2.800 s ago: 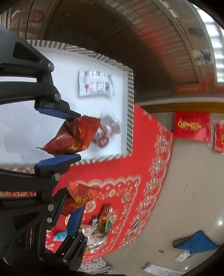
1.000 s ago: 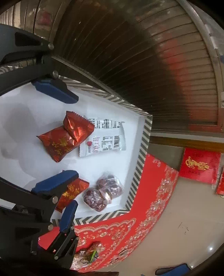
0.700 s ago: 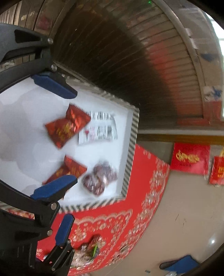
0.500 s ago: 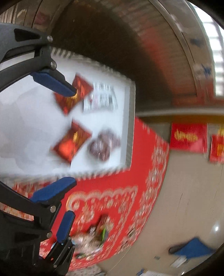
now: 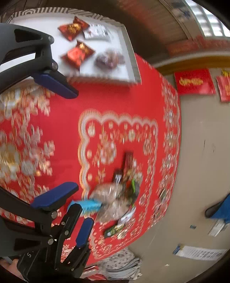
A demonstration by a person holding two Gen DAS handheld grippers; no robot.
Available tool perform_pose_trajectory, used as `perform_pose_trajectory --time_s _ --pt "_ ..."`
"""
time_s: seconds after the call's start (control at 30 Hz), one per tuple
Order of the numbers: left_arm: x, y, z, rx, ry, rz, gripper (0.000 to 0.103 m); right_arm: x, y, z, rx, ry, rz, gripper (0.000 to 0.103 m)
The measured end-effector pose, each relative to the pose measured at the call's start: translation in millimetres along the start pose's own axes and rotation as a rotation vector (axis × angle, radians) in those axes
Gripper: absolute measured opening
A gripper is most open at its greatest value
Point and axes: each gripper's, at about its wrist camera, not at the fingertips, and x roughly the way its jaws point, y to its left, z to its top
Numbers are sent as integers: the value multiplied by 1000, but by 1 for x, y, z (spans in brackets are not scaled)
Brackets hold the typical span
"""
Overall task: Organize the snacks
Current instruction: 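Move both open tools back to the snack pile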
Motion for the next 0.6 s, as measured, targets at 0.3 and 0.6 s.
perform_pose_trajectory --time_s 0.3,0.6 --pt "26 -76 3 94 36 -45 96 -33 -80 -29 130 -25 -69 46" --pt "46 -120 10 132 70 -61 96 -53 -138 -48 238 -42 -107 50"
